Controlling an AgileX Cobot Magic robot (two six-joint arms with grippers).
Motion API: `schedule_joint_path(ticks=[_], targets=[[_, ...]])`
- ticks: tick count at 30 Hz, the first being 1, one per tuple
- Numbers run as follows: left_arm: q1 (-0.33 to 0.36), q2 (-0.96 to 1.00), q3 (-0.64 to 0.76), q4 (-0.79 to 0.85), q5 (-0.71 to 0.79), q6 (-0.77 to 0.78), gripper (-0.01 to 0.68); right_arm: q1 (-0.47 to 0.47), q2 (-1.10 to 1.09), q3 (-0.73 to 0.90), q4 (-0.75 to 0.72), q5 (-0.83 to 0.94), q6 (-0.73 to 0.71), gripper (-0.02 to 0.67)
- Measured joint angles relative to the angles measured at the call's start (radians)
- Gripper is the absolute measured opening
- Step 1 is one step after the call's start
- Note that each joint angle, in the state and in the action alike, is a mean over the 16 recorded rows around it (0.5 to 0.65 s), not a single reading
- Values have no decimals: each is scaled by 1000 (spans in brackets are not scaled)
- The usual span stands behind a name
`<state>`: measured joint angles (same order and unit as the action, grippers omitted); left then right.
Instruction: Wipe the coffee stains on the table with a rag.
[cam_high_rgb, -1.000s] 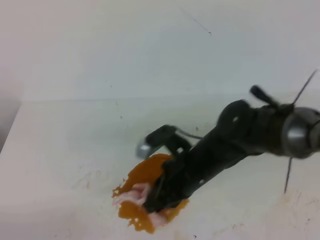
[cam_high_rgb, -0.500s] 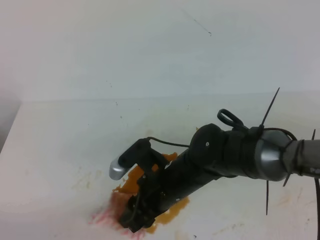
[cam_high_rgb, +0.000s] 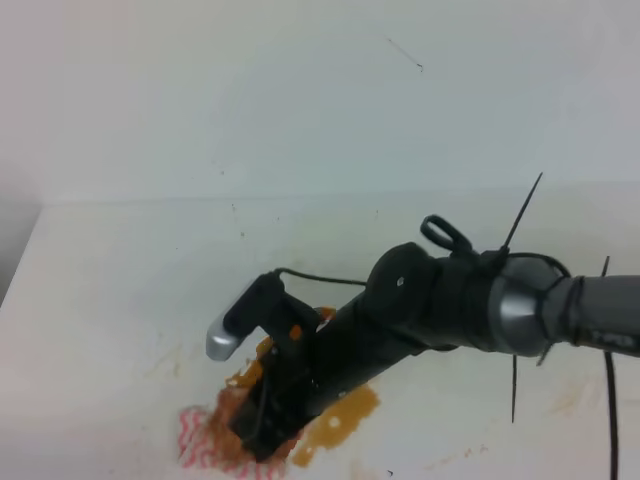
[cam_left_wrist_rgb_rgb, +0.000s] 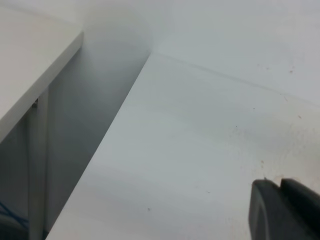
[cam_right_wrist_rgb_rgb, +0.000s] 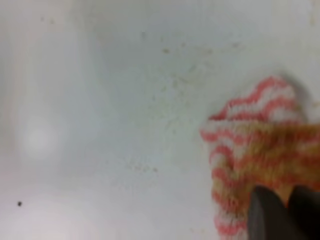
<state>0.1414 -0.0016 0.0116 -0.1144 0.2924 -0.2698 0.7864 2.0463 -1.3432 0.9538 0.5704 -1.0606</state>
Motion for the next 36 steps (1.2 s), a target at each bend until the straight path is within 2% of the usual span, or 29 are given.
schedule_joint_path(ticks=[5, 9, 21, 36], targets=[[0, 0, 0, 0, 0, 0, 0, 0, 52, -7, 12, 28, -16, 70], [0, -2, 2, 0, 0, 0, 0, 0, 87, -9, 22, 44, -23, 32], [0, 0, -2, 0, 0, 0, 0, -31, 141, -51, 30, -27, -4, 20], [0, 2, -6, 0, 1, 0, 0, -235, 173, -138, 2, -95, 58, 22]])
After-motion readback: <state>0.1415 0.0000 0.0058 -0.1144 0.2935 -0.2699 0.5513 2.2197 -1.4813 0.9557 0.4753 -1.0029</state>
